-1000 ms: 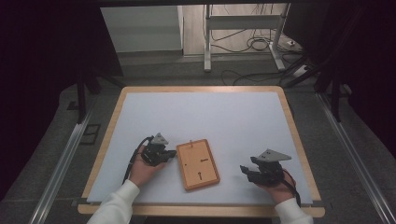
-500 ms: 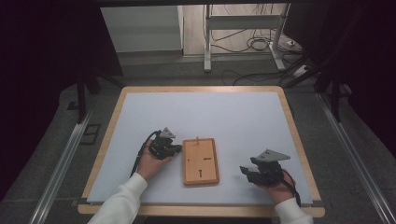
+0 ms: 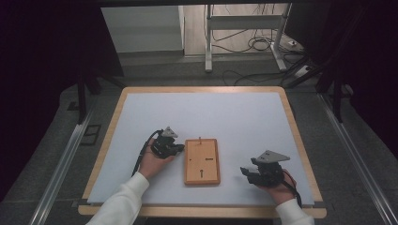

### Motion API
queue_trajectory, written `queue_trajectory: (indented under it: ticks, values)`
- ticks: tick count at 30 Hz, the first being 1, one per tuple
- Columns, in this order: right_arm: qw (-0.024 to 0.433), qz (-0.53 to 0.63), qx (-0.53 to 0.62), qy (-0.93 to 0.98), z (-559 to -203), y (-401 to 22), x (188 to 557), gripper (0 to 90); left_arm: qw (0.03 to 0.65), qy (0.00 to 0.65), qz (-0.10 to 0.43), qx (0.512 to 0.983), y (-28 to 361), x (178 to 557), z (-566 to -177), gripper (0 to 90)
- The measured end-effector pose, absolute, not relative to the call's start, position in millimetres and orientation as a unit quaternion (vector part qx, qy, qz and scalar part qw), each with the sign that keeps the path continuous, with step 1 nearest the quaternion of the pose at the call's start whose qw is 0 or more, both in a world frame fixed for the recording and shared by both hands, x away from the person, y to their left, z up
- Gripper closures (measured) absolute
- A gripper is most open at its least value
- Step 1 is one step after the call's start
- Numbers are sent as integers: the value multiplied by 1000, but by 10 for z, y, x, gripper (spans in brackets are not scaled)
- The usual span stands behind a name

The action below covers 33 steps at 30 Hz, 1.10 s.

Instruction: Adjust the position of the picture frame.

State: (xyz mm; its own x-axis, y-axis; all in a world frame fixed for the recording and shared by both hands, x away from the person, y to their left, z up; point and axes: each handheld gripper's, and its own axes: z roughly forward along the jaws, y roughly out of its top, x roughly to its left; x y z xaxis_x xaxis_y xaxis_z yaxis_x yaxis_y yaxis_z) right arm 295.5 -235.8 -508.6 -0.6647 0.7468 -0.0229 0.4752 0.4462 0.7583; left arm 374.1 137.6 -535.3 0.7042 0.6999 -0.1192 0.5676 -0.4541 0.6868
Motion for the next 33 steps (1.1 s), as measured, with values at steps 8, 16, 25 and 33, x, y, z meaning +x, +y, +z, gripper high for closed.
queue_trajectory:
  ticks: [8,16,25,33]
  values:
    - [191,384,367,825,-5082,-2377,2946,382,392,369,86,838,1538,3639,-5226,898]
    - [203,387,368,821,-5092,-2382,2948,324,400,361,79,839,1676,3373,-5183,674]
    - [219,404,377,804,-5072,-2384,2920,251,411,358,77,835,1663,3400,-5186,370]
    - [217,401,373,808,-5078,-2346,2905,230,421,340,90,836,1651,3394,-5132,350]
